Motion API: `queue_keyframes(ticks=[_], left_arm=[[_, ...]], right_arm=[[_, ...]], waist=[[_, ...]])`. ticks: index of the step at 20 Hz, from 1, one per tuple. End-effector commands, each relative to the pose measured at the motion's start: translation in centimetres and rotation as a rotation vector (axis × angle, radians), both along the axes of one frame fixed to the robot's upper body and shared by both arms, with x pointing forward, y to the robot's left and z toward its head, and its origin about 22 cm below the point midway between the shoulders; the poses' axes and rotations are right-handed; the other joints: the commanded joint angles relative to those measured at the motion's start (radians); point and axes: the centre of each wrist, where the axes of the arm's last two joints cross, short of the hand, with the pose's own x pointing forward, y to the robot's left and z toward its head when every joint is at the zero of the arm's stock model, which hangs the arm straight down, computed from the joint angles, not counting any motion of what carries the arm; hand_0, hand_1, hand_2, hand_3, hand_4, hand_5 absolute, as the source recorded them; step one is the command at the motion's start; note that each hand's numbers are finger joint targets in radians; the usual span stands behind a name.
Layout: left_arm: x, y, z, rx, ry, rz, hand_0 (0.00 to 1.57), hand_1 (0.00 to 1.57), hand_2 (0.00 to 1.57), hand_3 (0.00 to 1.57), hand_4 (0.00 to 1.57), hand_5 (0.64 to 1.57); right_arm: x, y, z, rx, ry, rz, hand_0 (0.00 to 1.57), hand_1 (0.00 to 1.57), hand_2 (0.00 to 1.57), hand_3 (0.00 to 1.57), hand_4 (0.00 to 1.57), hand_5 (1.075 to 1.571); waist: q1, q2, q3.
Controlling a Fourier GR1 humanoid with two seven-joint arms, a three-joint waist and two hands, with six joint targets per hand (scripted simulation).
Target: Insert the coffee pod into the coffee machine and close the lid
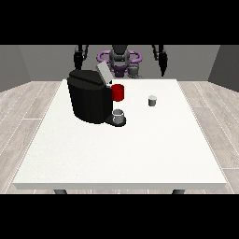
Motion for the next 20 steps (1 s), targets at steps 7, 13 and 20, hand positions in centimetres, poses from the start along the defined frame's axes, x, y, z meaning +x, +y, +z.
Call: queue_keyframes(ticks=[7, 13, 20], left_arm=[[-1.2, 0.9, -0.6, -0.068, -0.192, -0.053, 0.00, 0.00, 0.00, 0.00, 0.32, 1.571], [0.2, 0.0, -0.1, 0.048, -0.185, -0.065, 0.00, 0.00, 0.00, 0.00, 0.26, 1.571], [4.1, 4.5, 4.3, 0.211, -0.148, -0.062, 0.00, 0.00, 0.00, 0.00, 0.00, 1.571]], right_arm=[[-1.0, -1.1, -1.4, 0.009, -0.049, -0.226, 0.00, 0.00, 0.00, 0.00, 0.13, 1.571], [0.3, 0.2, -0.5, 0.062, -0.096, -0.222, 0.00, 0.00, 0.00, 0.00, 0.22, 1.571], [0.8, 0.3, 0.4, 0.052, -0.132, -0.156, 0.00, 0.00, 0.00, 0.00, 0.13, 1.571]], waist=[[-0.025, -0.038, 0.0126], [-0.038, -0.009, 0.0131], [-0.085, 0.027, 0.0132]])
